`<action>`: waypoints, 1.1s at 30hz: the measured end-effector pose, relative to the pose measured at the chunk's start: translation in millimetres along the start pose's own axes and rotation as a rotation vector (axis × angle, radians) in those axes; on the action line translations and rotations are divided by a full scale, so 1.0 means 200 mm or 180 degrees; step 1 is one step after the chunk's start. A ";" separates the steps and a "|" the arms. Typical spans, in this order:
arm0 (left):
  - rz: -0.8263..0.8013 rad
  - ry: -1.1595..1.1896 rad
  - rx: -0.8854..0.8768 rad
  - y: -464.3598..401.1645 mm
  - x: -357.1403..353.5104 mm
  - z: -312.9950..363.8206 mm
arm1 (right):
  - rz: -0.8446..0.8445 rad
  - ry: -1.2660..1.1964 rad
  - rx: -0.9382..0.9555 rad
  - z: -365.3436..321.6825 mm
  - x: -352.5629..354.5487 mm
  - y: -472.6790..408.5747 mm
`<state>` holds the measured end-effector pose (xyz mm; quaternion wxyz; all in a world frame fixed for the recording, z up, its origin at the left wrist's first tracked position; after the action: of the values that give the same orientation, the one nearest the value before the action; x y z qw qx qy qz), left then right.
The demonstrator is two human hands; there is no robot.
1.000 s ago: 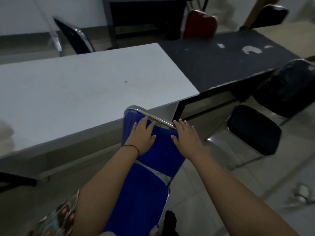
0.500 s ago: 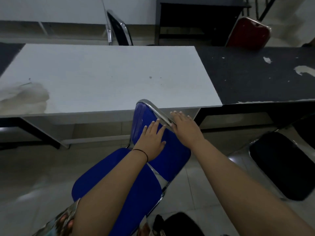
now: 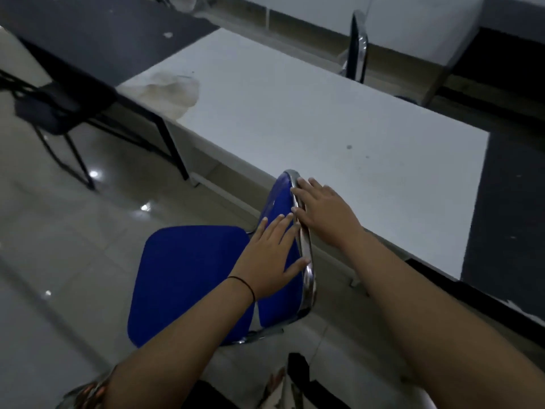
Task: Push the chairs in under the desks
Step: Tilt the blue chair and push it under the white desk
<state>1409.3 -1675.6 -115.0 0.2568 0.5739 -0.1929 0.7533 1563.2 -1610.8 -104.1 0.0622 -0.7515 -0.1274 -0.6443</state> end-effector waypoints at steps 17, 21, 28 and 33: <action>-0.0065 0.0230 0.0244 -0.02 -0.05 0.17 | 0.0079 0.0124 0.1370 0.16 0.01 -0.12; -0.0352 0.0381 0.0248 0.10 -0.05 0.16 | 0.0264 0.0137 0.1445 0.11 -0.04 -0.06; -0.0627 0.0352 0.0510 0.47 -0.01 0.09 | 0.0578 0.0023 0.1762 -0.14 -0.13 0.07; -0.0472 0.0275 0.0936 0.81 -0.01 0.03 | 0.0601 -0.0032 0.1846 -0.36 -0.18 0.16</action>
<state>1315.6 -1808.3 -115.0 0.2330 0.5850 -0.0264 0.7764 1498.7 -1664.4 -125.9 0.3331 -0.7141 -0.2359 -0.5687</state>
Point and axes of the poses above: each hand's wrist, its own y-axis away from the middle knuckle, its own x-axis out of the back of the hand, z = x × y, the point moved 2 cm from there along -y, towards the middle knuckle, and after that the axes turned 2 degrees about -x, right-handed, at the moved point
